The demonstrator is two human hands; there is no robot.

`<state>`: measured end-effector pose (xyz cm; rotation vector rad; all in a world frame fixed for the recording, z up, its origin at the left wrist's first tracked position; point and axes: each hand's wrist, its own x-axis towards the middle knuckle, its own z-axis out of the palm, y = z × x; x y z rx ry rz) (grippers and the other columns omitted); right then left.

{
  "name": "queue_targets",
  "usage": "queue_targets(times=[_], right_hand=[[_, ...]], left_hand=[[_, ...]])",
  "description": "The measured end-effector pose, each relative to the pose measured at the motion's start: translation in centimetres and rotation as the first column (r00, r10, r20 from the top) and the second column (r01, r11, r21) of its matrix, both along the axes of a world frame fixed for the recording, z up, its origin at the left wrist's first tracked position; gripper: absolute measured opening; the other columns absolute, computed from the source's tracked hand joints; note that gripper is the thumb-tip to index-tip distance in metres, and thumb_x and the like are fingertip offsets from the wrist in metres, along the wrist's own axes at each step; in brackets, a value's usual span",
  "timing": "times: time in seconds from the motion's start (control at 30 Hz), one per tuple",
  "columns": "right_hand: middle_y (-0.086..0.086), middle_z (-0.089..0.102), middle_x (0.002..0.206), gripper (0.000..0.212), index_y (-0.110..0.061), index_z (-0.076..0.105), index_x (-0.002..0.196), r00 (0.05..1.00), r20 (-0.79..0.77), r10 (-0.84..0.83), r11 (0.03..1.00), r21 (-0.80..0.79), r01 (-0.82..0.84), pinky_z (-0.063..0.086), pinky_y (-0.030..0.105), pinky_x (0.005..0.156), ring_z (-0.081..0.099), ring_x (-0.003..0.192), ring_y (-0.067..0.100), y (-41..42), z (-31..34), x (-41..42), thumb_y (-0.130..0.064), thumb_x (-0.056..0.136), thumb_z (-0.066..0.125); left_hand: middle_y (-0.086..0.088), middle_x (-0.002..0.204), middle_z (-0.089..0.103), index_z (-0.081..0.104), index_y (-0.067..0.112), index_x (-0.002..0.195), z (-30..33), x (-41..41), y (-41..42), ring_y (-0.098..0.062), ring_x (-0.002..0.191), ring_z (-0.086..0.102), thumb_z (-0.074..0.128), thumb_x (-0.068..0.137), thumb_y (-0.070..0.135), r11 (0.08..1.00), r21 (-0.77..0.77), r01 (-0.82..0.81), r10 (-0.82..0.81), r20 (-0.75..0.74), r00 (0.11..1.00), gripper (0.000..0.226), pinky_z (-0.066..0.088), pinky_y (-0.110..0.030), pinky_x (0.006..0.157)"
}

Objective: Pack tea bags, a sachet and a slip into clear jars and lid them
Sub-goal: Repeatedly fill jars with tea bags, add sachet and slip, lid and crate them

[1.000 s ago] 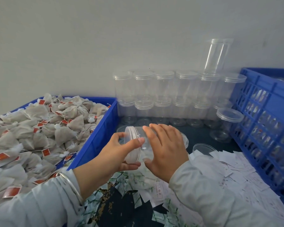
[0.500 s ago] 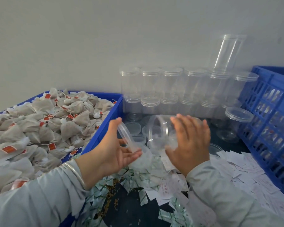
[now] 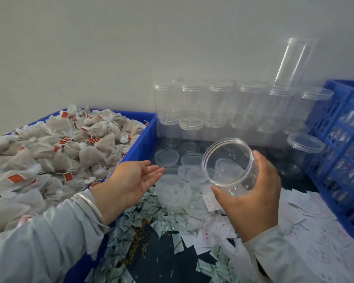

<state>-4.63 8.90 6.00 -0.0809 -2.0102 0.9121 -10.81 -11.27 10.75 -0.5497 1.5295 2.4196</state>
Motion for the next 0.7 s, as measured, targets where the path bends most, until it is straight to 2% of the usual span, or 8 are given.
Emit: queue_targets(times=[0.13, 0.23, 0.33, 0.47, 0.5, 0.57, 0.63, 0.7], right_hand=[[0.008, 0.050, 0.127, 0.102, -0.005, 0.044, 0.132, 0.998, 0.031, 0.054, 0.998, -0.042, -0.053, 0.041, 0.055, 0.098, 0.042, 0.118, 0.020, -1.5, -1.1, 0.8, -0.023, 0.043, 0.091], [-0.006, 0.047, 0.132, 0.109, -0.020, 0.039, 0.137, 0.955, 0.131, 0.266, 0.951, -0.197, -0.238, 0.039, 0.035, 0.103, 0.043, 0.123, 0.011, -2.9, -1.9, 1.8, -0.029, 0.042, 0.091], [-0.026, 0.046, 0.129, 0.121, -0.034, 0.028, 0.141, 0.824, 0.161, 0.543, 0.802, -0.390, -0.452, 0.035, 0.006, 0.096, 0.041, 0.122, -0.008, -5.1, -2.6, 2.8, -0.038, 0.038, 0.091], [-0.034, 0.052, 0.119, 0.107, -0.044, 0.042, 0.124, 0.661, 0.156, 0.734, 0.605, -0.593, -0.532, 0.041, 0.002, 0.083, 0.048, 0.113, -0.014, -8.4, -3.8, 3.7, -0.048, 0.028, 0.088], [-0.033, 0.054, 0.118, 0.103, -0.047, 0.043, 0.119, 0.637, 0.181, 0.750, 0.591, -0.615, -0.522, 0.040, -0.001, 0.081, 0.048, 0.110, -0.018, -9.0, -4.2, 3.9, -0.049, 0.026, 0.087], [-0.031, 0.053, 0.118, 0.101, -0.048, 0.042, 0.114, 0.592, 0.237, 0.770, 0.580, -0.645, -0.497, 0.037, -0.004, 0.078, 0.046, 0.106, -0.024, -9.9, -5.2, 4.0, -0.051, 0.023, 0.087], [-0.033, 0.048, 0.121, 0.104, -0.048, 0.040, 0.113, 0.531, 0.254, 0.808, 0.538, -0.685, -0.491, 0.037, -0.005, 0.077, 0.043, 0.105, -0.027, -10.1, -6.0, 4.0, -0.051, 0.022, 0.090], [-0.033, 0.046, 0.124, 0.107, -0.047, 0.038, 0.116, 0.473, 0.220, 0.853, 0.470, -0.717, -0.515, 0.037, -0.006, 0.075, 0.042, 0.105, -0.029, -10.1, -6.5, 3.9, -0.045, 0.024, 0.094]], left_hand=[[-0.017, 0.103, 0.062, 0.042, -0.006, 0.133, 0.0, 0.0, 0.1, -0.024, 0.086, 0.064, 0.027, 0.095, -0.012, 0.994, -0.104, -0.016, 0.011, -0.044, 0.999, 0.042, 0.052, -0.030, 0.066], [-0.013, 0.096, 0.064, 0.051, 0.000, 0.121, 0.5, -0.3, -0.2, -0.021, 0.083, 0.066, 0.028, 0.096, -0.010, 0.987, -0.157, -0.045, 0.026, -0.118, 0.993, 0.035, 0.053, -0.026, 0.063], [-0.010, 0.093, 0.066, 0.055, 0.004, 0.103, 1.2, -1.2, -1.8, -0.016, 0.076, 0.067, 0.030, 0.096, -0.007, 0.979, -0.166, -0.117, 0.083, -0.196, 0.977, 0.029, 0.054, -0.023, 0.059], [-0.009, 0.086, 0.067, 0.058, 0.011, 0.091, 1.9, -3.6, -6.6, -0.014, 0.066, 0.064, 0.038, 0.093, -0.008, 0.905, -0.270, -0.328, 0.218, -0.369, 0.903, 0.028, 0.054, -0.023, 0.059], [-0.008, 0.087, 0.067, 0.059, 0.014, 0.088, 1.8, -4.3, -8.3, -0.015, 0.068, 0.064, 0.039, 0.092, -0.008, 0.833, -0.383, -0.398, 0.219, -0.432, 0.875, 0.030, 0.054, -0.024, 0.059], [-0.003, 0.097, 0.069, 0.061, 0.019, 0.091, 0.9, -5.3, -11.7, -0.018, 0.085, 0.065, 0.037, 0.087, -0.007, 0.558, -0.673, -0.487, 0.122, -0.513, 0.849, 0.035, 0.054, -0.030, 0.071], [-0.001, 0.115, 0.064, 0.062, 0.021, 0.105, -0.5, -5.9, -14.4, -0.021, 0.106, 0.059, 0.039, 0.083, -0.005, 0.236, -0.865, -0.443, -0.029, -0.462, 0.886, 0.041, 0.048, -0.034, 0.082], [-0.005, 0.136, 0.051, 0.060, 0.016, 0.121, -2.1, -6.6, -15.9, -0.026, 0.124, 0.047, 0.050, 0.084, 0.001, 0.000, -0.938, -0.348, -0.184, -0.342, 0.922, 0.041, 0.044, -0.040, 0.094]])
